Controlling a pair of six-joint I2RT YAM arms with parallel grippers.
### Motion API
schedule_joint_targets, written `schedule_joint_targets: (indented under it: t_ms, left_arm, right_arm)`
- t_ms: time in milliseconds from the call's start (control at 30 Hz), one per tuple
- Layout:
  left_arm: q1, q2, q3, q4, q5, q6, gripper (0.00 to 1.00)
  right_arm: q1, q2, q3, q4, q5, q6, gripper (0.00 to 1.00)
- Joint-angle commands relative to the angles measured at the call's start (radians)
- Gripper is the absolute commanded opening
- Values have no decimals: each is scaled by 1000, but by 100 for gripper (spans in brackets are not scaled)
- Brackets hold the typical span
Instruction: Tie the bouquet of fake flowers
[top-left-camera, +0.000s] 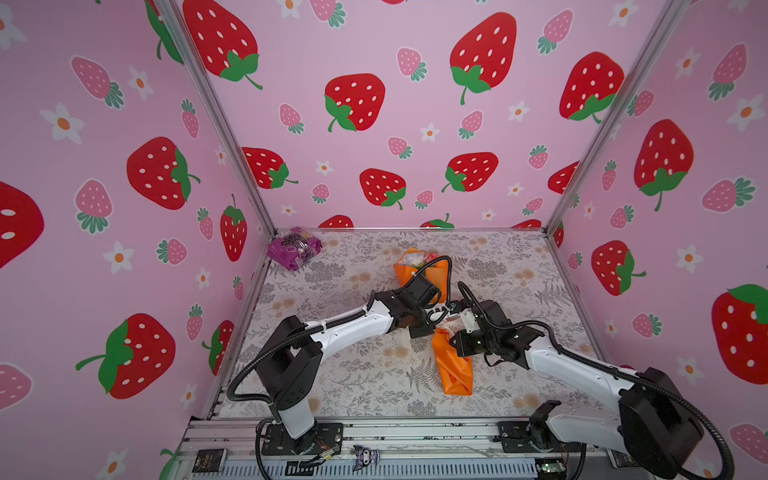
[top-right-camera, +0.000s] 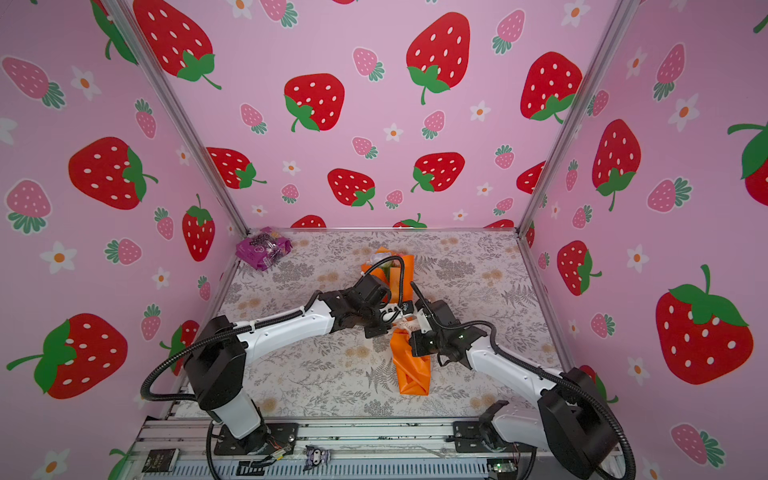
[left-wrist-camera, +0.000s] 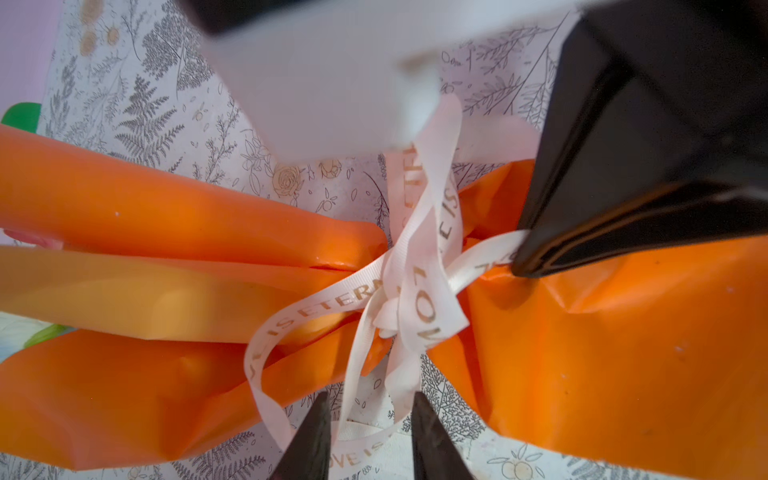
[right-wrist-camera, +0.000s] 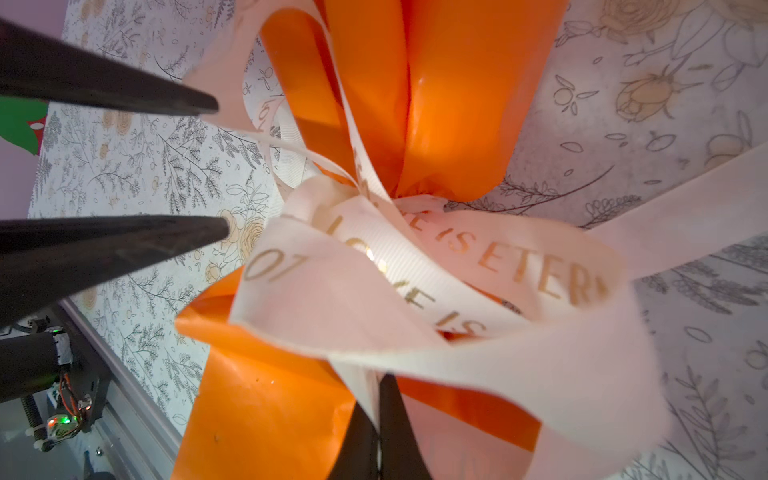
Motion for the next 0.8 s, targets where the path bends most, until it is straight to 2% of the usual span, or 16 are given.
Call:
schedule_joint_targets:
  t_ms: [0, 167, 467, 600, 667, 733, 767]
  left_arm:
    - [-2, 6, -4, 18, 39, 33, 34]
    - [-2, 39, 27, 1, 53, 36, 35]
    - [6, 78, 34, 0, 8, 45, 33]
    - [7, 58, 22, 12, 14, 43, 24]
    - [9, 51, 21, 11, 23, 39, 15]
    - [9, 47, 28, -10, 32, 35, 0]
    - [9, 44, 33, -25, 32, 33, 0]
  right_arm:
    - [2, -3, 21, -12, 11, 7, 5]
    - [2, -11, 21, -16, 13, 5, 6]
    - [2, -13, 15, -7, 11, 11, 6]
    - [1, -14, 13, -8, 11, 15, 6]
    - [1, -14, 13, -9, 13, 16, 6]
    - [0, -21, 15, -17, 16, 20, 6]
    - [0, -26, 17, -23, 16, 19, 6]
